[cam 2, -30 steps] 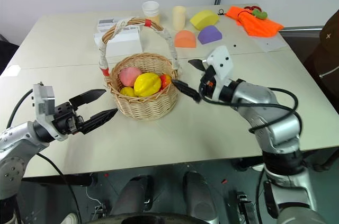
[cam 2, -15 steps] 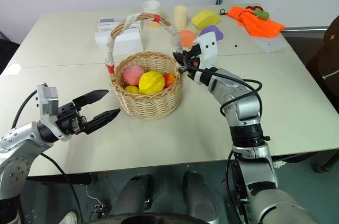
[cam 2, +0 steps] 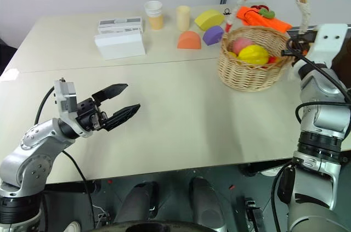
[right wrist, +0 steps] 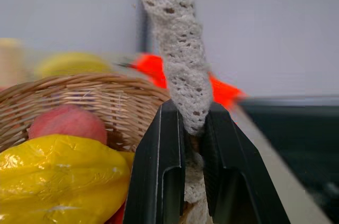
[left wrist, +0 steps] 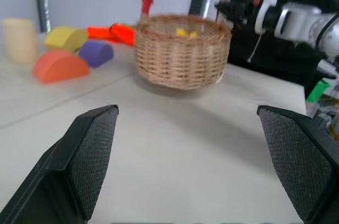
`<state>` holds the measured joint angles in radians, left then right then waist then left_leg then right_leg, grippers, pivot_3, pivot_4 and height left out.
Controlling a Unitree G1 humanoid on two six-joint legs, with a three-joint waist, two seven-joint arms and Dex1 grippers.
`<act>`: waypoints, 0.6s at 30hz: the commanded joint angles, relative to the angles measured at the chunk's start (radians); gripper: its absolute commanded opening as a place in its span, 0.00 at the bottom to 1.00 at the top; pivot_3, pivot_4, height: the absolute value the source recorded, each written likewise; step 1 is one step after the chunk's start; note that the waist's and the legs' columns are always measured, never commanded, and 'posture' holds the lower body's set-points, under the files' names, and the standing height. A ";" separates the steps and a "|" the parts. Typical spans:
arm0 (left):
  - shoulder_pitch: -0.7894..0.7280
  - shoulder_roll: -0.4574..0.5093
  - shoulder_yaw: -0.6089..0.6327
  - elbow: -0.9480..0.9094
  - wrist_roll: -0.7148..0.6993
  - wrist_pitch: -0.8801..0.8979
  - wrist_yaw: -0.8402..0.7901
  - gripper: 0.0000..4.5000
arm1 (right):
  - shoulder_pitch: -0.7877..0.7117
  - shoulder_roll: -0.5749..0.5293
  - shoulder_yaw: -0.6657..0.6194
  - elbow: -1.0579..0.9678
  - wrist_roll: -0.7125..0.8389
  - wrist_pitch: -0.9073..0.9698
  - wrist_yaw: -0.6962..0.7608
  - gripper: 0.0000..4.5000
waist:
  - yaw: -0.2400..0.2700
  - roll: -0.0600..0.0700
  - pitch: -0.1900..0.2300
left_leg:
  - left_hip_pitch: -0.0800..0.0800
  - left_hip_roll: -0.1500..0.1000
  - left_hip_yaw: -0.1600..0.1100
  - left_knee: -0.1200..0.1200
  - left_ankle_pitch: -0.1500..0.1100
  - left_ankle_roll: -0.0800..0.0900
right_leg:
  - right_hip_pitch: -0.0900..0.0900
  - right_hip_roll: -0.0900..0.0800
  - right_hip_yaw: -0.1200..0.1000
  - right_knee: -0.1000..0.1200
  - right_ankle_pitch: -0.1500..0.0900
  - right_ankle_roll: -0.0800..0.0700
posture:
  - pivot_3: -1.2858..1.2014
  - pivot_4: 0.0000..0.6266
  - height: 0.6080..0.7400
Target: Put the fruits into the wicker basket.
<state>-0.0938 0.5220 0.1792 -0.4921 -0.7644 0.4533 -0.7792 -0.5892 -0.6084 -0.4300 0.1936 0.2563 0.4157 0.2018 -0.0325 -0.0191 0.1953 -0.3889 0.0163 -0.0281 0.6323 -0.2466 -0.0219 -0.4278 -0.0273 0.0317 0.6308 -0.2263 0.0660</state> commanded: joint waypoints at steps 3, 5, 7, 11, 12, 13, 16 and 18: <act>-0.069 -0.050 -0.061 -0.021 0.020 -0.035 0.019 1.00 | -0.030 0.000 -0.022 0.030 0.020 -0.084 0.013 0.30 | -0.013 0.001 0.000 | 0.000 0.000 0.000 0.000 0.000 0.000 | 0.000 0.001 0.000 0.000 0.002 0.003 | 0.52 0.24 1.00; -0.082 -0.061 -0.077 -0.026 0.020 -0.029 0.024 1.00 | -0.018 0.003 -0.029 0.012 0.029 -0.086 0.011 0.53 | -0.012 0.001 0.000 | 0.000 0.000 0.000 0.000 0.000 0.000 | 0.000 0.001 0.000 0.000 0.002 0.003 | 0.52 0.24 1.00; -0.084 -0.064 -0.087 -0.030 0.018 -0.026 0.026 1.00 | 0.007 0.002 -0.040 -0.018 0.040 -0.083 0.013 0.76 | -0.010 0.001 0.000 | 0.000 0.000 0.000 0.000 0.000 0.000 | 0.000 0.001 0.000 0.000 0.002 0.003 | 0.52 0.24 1.00; -0.076 -0.057 -0.088 -0.021 0.025 -0.028 0.025 1.00 | 0.119 0.003 -0.109 -0.094 0.102 -0.124 0.066 0.84 | 0.001 0.001 0.000 | -0.001 0.000 0.000 0.000 0.000 0.000 | 0.000 0.000 0.000 0.000 0.002 0.003 | 0.52 0.24 1.00; -0.066 -0.050 -0.084 -0.015 0.032 -0.030 0.021 1.00 | 0.169 0.008 -0.140 -0.137 0.149 -0.131 0.110 0.84 | 0.003 0.001 0.000 | -0.001 0.000 0.000 0.001 0.000 0.000 | 0.000 0.000 0.000 -0.001 0.001 0.004 | 0.52 0.24 1.00; -0.060 -0.045 -0.082 -0.011 0.037 -0.032 0.018 1.00 | 0.205 0.011 -0.161 -0.166 0.184 -0.135 0.141 0.84 | 0.008 0.001 0.000 | -0.001 0.000 0.000 0.001 0.000 0.000 | 0.000 0.000 0.000 -0.001 0.001 0.004 | 0.52 0.24 1.00; -0.030 -0.027 -0.063 0.007 0.054 -0.039 0.008 1.00 | 0.349 0.000 -0.176 -0.264 0.250 -0.127 0.258 0.84 | 0.014 0.001 0.000 | -0.001 0.000 0.000 0.001 0.000 0.000 | 0.000 0.000 0.000 -0.001 0.001 0.004 | 0.52 0.24 1.00; 0.001 -0.010 -0.032 0.037 0.070 -0.050 0.003 1.00 | 0.469 -0.015 -0.145 -0.341 0.257 -0.130 0.348 0.84 | 0.013 0.001 0.000 | 0.000 0.000 0.000 0.001 0.000 0.000 | 0.000 0.000 0.000 -0.001 -0.001 0.001 | 0.52 0.24 1.00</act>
<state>-0.1023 0.4991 0.1041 -0.4620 -0.7046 0.4331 -0.7669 -0.1524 -0.6054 -0.5737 -0.0637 0.4871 0.3035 0.4829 -0.0194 -0.0180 0.1952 -0.3888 0.0166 -0.0281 0.6328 -0.2468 -0.0215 -0.4278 -0.0268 0.0320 0.6303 -0.2277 0.0679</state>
